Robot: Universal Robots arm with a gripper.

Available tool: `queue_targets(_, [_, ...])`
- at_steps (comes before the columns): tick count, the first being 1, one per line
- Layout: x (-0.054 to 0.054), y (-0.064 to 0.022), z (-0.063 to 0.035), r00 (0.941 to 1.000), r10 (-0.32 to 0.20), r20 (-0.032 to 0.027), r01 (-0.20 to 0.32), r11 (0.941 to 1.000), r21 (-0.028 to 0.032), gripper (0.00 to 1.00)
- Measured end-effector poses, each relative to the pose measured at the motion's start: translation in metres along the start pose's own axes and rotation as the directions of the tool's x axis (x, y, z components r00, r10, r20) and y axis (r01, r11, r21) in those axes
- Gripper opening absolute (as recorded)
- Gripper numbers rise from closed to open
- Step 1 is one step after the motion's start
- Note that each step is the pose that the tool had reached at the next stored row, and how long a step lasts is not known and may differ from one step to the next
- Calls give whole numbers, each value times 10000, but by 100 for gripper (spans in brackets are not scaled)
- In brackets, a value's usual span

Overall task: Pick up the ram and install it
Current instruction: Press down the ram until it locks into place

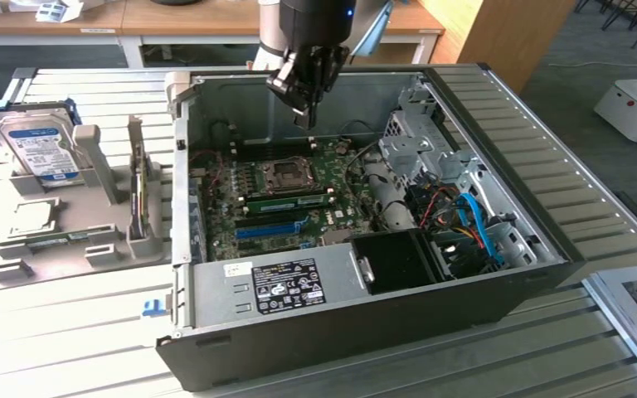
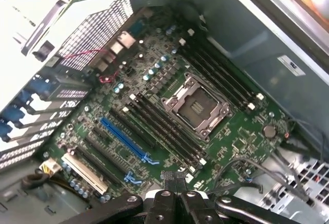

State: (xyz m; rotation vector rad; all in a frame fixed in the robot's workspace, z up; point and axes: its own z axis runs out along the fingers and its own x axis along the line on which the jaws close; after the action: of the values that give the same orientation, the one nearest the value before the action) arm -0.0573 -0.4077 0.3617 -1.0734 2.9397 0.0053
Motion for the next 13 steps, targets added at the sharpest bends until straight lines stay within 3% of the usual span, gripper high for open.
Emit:
queue_targets(8, [1, -1, 4, 9966, 825, 0, -825, 9966, 10, 10])
queue_targets(13, [1, -1, 8, 9897, 1434, 0, -1434, 9897, 18, 10])
